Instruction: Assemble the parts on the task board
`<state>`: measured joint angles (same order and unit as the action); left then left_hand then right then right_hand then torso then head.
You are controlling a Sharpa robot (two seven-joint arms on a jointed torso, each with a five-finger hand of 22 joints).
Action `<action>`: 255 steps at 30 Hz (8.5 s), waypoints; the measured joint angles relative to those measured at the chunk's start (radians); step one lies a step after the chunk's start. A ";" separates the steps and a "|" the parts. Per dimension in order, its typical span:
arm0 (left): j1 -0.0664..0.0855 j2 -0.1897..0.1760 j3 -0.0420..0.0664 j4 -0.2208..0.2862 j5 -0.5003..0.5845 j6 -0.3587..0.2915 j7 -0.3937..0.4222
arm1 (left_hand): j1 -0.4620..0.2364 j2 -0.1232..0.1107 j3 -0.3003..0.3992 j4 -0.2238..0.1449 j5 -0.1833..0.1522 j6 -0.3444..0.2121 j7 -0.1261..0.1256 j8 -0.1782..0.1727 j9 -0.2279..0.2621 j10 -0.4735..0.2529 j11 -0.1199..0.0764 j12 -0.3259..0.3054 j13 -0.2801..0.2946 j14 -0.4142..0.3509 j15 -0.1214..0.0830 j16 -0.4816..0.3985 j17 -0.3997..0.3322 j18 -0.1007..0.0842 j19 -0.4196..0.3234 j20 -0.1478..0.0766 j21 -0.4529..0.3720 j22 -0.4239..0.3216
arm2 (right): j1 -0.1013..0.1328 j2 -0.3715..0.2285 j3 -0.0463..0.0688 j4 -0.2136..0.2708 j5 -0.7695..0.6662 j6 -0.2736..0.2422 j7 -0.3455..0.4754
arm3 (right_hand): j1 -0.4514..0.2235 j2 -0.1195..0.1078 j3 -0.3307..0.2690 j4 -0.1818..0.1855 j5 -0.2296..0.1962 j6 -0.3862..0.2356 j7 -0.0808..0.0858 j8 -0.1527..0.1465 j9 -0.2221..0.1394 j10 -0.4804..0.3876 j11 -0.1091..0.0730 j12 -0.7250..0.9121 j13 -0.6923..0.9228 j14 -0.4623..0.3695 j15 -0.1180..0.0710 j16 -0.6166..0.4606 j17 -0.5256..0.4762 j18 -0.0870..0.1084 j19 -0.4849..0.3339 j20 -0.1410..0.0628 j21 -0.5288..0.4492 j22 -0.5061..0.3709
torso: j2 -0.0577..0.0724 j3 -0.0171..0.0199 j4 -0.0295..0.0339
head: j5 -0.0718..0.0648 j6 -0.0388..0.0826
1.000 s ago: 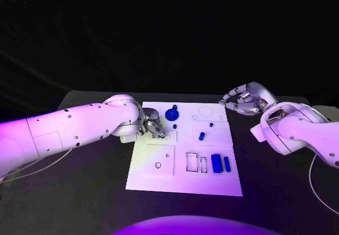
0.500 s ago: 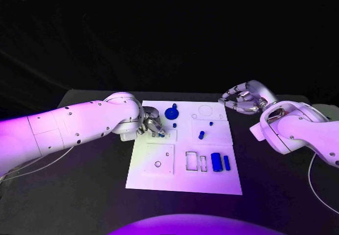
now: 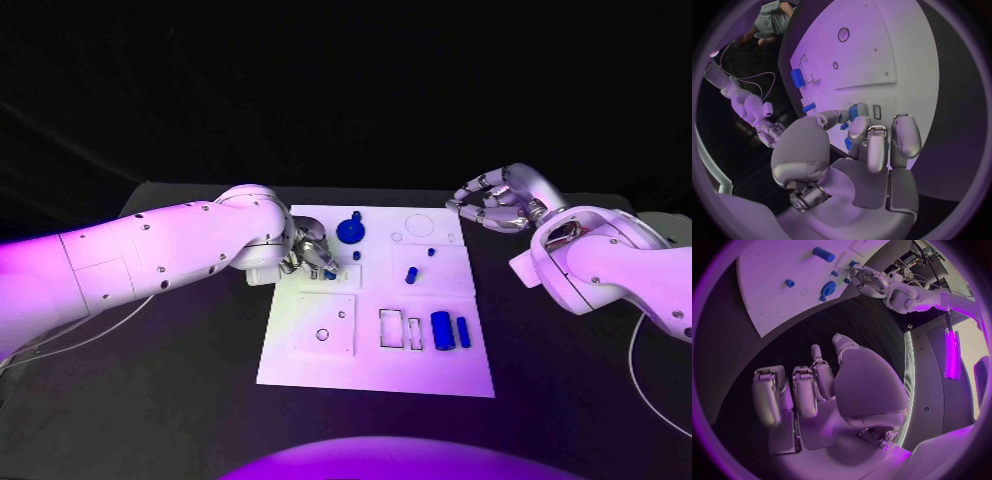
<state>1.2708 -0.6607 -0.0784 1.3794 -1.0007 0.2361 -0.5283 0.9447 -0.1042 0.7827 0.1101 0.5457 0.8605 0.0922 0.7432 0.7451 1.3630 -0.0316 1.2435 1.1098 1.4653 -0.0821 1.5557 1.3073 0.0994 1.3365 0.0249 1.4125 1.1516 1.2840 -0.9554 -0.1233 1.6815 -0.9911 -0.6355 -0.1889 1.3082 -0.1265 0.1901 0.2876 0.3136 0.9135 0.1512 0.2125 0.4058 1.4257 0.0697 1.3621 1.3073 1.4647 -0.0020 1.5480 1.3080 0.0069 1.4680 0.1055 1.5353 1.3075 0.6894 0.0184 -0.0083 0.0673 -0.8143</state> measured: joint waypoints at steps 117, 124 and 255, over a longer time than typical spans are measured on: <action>0.023 0.021 0.003 -0.052 0.102 0.120 -0.011 | -0.086 0.074 0.005 0.005 -0.070 0.032 -0.004 -0.016 -0.069 0.051 -0.008 0.058 0.093 0.000 -0.007 0.012 0.000 -0.016 0.029 -0.007 0.008 0.037 | -0.004 0.000 0.000 -0.004 0.014 0.000 0.002 | 0.000 -0.008 0.051 -0.001 0.114 0.000 0.000 0.012 -0.008 0.000 0.000 0.000 0.000 0.000 0.000 0.000 0.000 0.000 -0.004 -0.004 0.000 0.001 | -0.001 0.0000 0.0011 | 0.003 -0.021; 0.024 0.025 0.003 -0.056 0.097 0.131 -0.011 | -0.086 0.074 0.005 0.005 -0.069 0.037 -0.005 -0.016 -0.070 0.056 -0.011 0.058 0.094 0.000 -0.007 0.011 0.000 -0.016 0.029 -0.007 0.008 0.037 | -0.005 0.000 0.000 -0.004 0.014 0.000 0.002 | 0.000 -0.008 0.051 -0.001 0.114 0.000 0.000 0.012 -0.008 0.000 0.000 0.000 0.001 0.000 0.000 0.000 0.000 0.000 -0.004 -0.004 0.000 0.000 | -0.001 -0.0003 0.0012 | 0.004 -0.020; 0.104 -0.064 0.063 -0.046 0.135 0.123 -0.018 | 0.081 -0.040 -0.390 0.171 -0.217 -0.105 0.029 -0.126 -0.202 -0.249 0.071 -0.356 -0.371 0.000 0.051 -0.038 0.000 0.000 -0.050 0.036 -0.078 -0.117 | -0.018 -0.006 -0.001 -0.014 0.021 -0.004 0.009 | -0.005 -0.021 0.069 0.000 0.134 -0.004 -0.004 0.015 -0.010 0.000 0.000 0.000 0.001 0.000 0.000 -0.004 0.000 0.000 -0.004 -0.004 -0.005 0.000 | -0.001 -0.0010 0.0017 | -0.008 0.005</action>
<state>1.3746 -0.7242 -0.0153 1.3334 -0.8657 0.3594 -0.5462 1.0261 -0.1441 0.3926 0.2813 0.3286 0.7554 0.1213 0.6177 0.5433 1.1144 0.0398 0.8875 0.7384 1.4649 -0.0315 1.5180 1.3073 0.0997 1.2864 0.0612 1.3350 1.0345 1.2664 -0.9616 -0.1239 1.6674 -0.9704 -0.6398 -0.1800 1.3032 -0.1478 0.2595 0.2881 0.4473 0.9097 0.1475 0.2280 0.3955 1.4257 0.0697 1.3621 1.3079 1.4648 -0.0020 1.5442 1.3075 0.0069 1.4645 0.1020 1.5306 1.3075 0.6889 0.0174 -0.0066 0.0594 -0.8089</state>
